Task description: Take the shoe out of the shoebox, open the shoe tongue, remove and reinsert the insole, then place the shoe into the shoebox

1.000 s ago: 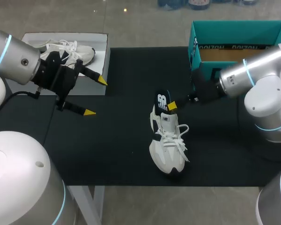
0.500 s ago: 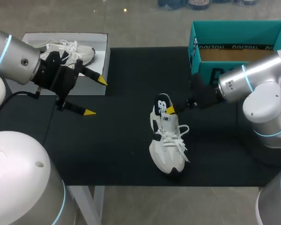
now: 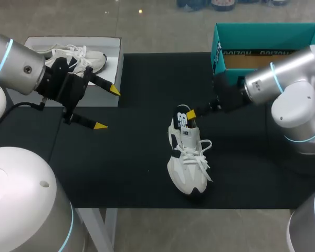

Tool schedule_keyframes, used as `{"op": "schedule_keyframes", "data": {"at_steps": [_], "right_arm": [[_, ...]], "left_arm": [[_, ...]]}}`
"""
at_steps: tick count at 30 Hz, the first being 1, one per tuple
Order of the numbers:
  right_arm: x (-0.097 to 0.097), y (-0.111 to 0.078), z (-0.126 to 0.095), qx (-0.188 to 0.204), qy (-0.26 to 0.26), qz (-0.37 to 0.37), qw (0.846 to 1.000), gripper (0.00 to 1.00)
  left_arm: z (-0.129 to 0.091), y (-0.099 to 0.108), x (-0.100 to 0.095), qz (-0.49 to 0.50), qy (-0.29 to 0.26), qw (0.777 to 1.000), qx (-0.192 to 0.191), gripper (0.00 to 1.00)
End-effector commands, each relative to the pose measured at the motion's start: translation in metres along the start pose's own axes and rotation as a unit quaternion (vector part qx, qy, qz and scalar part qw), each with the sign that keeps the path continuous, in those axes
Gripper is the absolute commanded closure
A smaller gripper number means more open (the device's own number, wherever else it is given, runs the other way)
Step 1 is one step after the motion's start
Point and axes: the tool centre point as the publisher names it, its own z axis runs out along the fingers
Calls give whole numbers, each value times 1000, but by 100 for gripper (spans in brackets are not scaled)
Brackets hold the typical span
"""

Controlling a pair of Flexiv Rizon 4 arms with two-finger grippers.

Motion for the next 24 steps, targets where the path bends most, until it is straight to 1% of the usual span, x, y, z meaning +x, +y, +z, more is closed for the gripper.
{"op": "schedule_keyframes", "data": {"at_steps": [1,8,13,16,19,21,22,23,24], "right_arm": [[0,2,3,6,-3,1,1000,100],[6,-16,5,11,2,8,1000,100],[9,-29,10,17,10,17,1000,100],[9,-34,14,20,12,21,1000,100],[9,-34,14,22,12,25,999,100],[11,-32,12,21,11,26,999,64],[12,-30,11,21,9,26,999,14],[13,-27,9,20,6,24,999,0],[11,-24,9,19,4,21,1000,0]], "left_arm": [[0,-1,0,0,1,1000,-3,0],[0,-1,0,0,1,1000,-3,0],[0,-1,0,0,1,1000,-3,0],[0,-1,0,0,1,1000,-3,0],[0,-1,0,0,1,1000,-3,0],[0,-1,0,0,1,1000,-3,0],[0,-1,0,0,1,1000,-3,0],[0,-1,0,0,1,1000,-3,0],[0,-1,0,0,1,1000,-3,0]]}}
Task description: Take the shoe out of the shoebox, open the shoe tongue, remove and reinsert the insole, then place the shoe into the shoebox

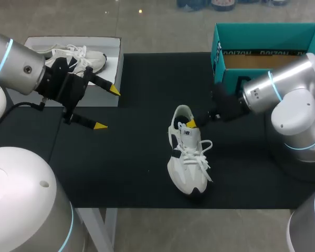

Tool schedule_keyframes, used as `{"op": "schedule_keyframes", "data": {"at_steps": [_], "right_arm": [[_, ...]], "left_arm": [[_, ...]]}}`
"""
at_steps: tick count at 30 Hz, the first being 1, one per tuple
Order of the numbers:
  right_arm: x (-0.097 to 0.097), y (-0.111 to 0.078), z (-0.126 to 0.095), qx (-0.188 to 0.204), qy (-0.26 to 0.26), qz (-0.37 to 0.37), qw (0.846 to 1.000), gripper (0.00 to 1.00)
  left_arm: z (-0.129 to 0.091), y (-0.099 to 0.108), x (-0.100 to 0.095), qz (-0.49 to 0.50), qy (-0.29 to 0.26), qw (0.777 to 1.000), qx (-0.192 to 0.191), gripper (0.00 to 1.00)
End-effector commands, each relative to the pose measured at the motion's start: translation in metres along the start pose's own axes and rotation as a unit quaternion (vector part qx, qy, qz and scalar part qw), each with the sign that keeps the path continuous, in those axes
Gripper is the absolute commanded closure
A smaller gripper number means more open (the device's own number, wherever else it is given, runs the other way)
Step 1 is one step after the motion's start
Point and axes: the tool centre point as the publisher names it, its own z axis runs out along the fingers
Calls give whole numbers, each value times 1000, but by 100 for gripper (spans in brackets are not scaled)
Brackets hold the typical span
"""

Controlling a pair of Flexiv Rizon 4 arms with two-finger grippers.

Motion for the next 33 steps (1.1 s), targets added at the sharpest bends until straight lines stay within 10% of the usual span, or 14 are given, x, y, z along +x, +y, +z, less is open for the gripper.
{"op": "schedule_keyframes", "data": {"at_steps": [1,13,24,33], "right_arm": [[1,7,-2,0,-10,-5,1000,0],[2,37,-28,-12,-59,5,998,0],[25,35,-41,50,-200,102,973,0],[28,36,-41,60,-207,104,971,0]], "left_arm": [[0,-1,0,0,1,1000,-3,0],[0,-1,0,0,1,1000,-3,0],[0,-1,0,0,1,1000,-3,0],[0,-1,0,0,1,1000,-3,0]]}}
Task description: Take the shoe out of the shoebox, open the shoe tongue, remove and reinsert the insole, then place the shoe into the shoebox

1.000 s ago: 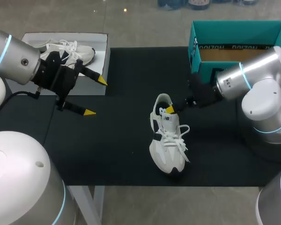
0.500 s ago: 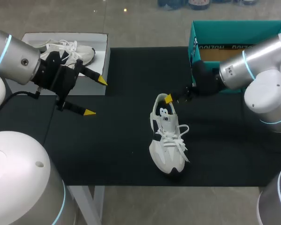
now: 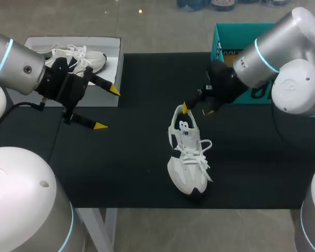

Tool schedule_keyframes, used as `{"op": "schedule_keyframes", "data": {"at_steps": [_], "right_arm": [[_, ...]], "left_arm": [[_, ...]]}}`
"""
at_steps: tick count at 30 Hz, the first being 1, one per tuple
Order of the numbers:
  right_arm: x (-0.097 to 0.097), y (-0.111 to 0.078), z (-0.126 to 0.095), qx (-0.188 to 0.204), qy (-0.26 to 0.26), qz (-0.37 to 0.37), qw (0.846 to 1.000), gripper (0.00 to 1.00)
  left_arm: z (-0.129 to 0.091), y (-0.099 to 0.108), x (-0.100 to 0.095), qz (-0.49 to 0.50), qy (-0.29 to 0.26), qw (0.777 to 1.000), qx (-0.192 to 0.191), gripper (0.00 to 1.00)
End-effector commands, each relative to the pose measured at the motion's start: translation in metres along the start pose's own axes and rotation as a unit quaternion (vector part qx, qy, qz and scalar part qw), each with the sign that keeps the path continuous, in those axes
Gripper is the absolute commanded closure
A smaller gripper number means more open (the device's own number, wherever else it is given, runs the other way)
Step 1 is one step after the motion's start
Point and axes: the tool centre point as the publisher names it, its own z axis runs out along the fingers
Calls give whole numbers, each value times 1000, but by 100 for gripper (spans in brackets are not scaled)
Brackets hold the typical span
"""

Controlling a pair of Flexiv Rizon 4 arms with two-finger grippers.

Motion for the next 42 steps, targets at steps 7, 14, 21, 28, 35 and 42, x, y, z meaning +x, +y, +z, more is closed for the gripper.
{"op": "schedule_keyframes", "data": {"at_steps": [7,14,21,28,35,42], "right_arm": [[3,3,0,7,-37,1,999,0],[16,-2,-4,10,-101,38,994,0],[24,-3,4,21,-147,71,986,0],[29,-6,15,30,-165,75,983,0],[31,-3,33,56,-173,72,981,100],[20,-1,57,80,-190,82,975,100]], "left_arm": [[0,-1,0,0,1,1000,-3,0],[0,-1,0,0,1,1000,-3,0],[0,-1,0,0,1,1000,-3,0],[0,-1,0,0,1,1000,-3,0],[0,-1,0,0,1,1000,-3,0],[0,-1,0,0,1,1000,-3,0]]}}
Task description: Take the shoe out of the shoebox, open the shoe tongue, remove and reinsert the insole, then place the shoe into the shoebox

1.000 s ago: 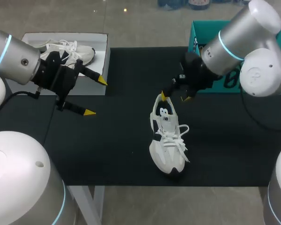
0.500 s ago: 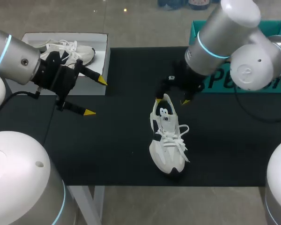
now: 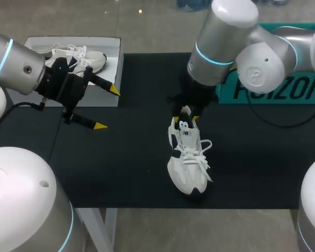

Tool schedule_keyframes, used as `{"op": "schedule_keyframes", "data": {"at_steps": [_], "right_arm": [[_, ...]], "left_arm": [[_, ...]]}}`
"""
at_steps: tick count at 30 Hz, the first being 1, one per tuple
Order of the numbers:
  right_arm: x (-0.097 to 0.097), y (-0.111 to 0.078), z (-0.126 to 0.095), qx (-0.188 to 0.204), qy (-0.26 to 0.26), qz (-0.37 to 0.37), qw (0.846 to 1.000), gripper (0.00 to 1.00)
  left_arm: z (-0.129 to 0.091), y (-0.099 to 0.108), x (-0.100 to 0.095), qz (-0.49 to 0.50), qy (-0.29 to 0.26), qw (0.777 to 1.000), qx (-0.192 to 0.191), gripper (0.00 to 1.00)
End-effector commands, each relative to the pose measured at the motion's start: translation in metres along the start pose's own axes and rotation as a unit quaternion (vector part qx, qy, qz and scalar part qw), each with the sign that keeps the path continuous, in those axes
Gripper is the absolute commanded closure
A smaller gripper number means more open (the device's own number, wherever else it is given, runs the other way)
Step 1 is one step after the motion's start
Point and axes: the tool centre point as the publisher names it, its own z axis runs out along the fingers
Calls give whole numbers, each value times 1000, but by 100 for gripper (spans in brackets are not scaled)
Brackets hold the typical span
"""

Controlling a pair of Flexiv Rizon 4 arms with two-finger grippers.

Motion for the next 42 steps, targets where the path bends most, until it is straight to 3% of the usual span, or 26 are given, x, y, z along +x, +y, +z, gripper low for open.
{"op": "schedule_keyframes", "data": {"at_steps": [1,13,21,28,37,42], "right_arm": [[5,11,23,14,-16,4,1000,100],[-18,10,56,24,-29,28,999,100],[-15,6,83,48,-19,29,998,100],[-13,6,74,42,-15,25,999,100],[-13,4,39,17,-22,20,999,100],[-20,7,42,20,-33,24,999,100]], "left_arm": [[0,-1,0,0,1,1000,-3,0],[0,-1,0,0,1,1000,-3,0],[0,-1,0,0,1,1000,-3,0],[0,-1,0,0,1,1000,-3,0],[0,-1,0,0,1,1000,-3,0],[0,-1,0,0,1,1000,-3,0]]}}
